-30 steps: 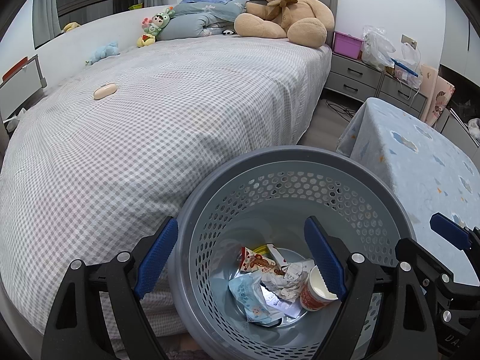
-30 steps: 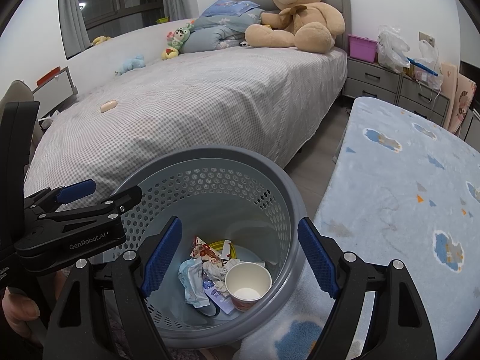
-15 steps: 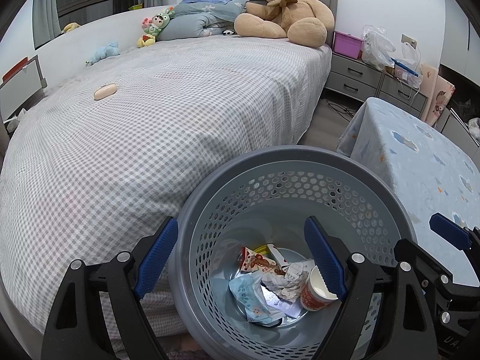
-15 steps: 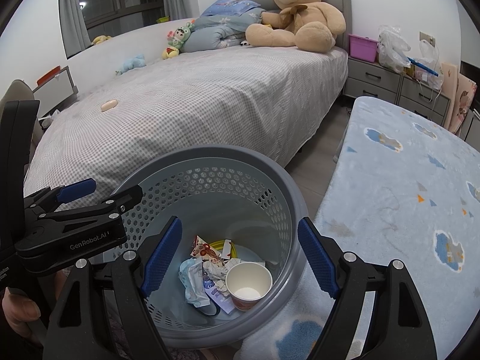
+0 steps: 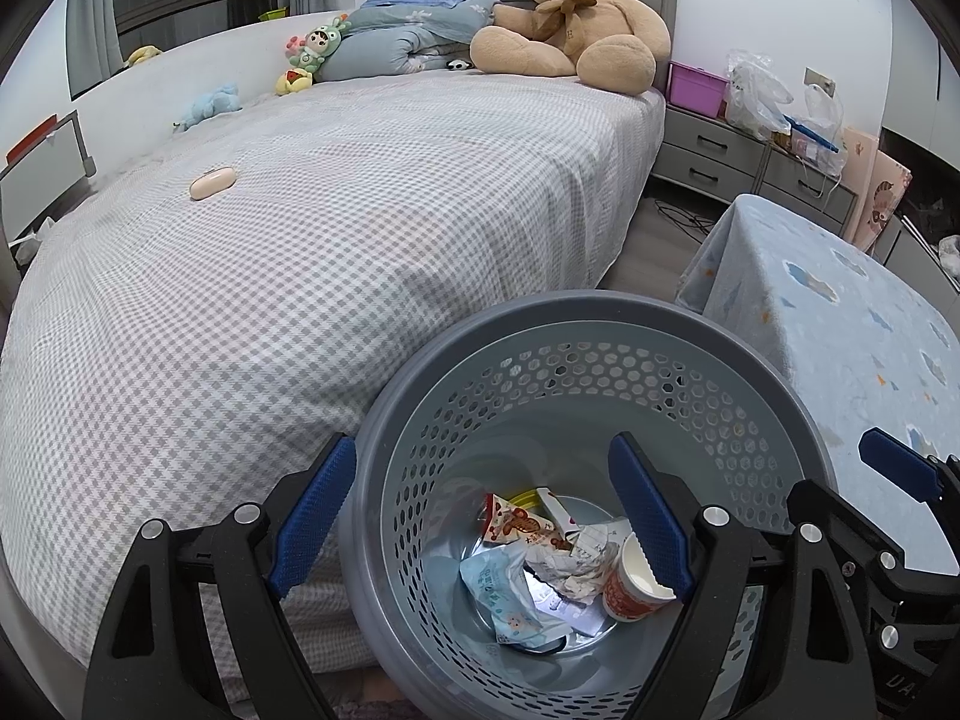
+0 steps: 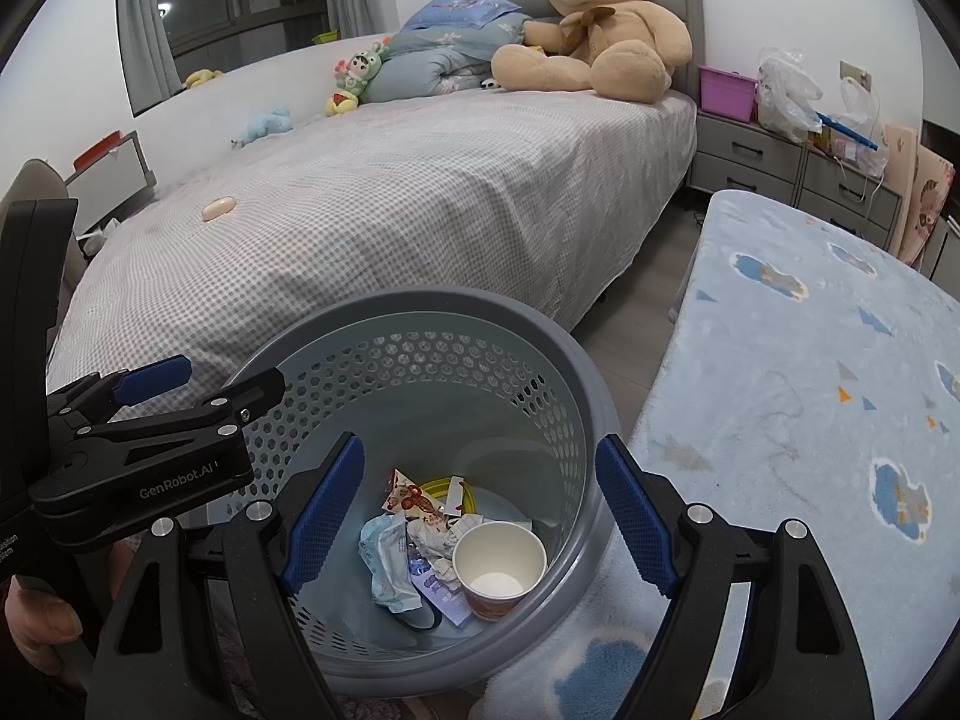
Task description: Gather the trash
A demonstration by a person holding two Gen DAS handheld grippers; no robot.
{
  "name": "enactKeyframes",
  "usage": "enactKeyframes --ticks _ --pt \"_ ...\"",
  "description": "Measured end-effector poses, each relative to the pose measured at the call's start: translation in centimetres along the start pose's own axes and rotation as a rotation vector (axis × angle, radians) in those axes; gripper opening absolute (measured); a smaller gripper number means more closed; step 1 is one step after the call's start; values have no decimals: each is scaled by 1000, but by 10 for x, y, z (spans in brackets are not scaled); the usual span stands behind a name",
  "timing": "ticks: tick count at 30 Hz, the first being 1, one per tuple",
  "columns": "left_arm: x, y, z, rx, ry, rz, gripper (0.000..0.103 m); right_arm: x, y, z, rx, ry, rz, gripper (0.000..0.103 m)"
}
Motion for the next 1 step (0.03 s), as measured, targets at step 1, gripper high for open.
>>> enactKeyframes --ticks 1 --pt "1 0 0 0 0 0 82 0 0 0 0 0 1 78"
Point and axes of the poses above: each gripper's, at about its wrist camera, not at the fingertips, and y roughly against the way its jaws point, x to its left, z to its top, the point moved 7 cm from there along -y, roughly the way its jaws point, and after that the axes turned 7 degrees about -z, right-handed, at the moved point
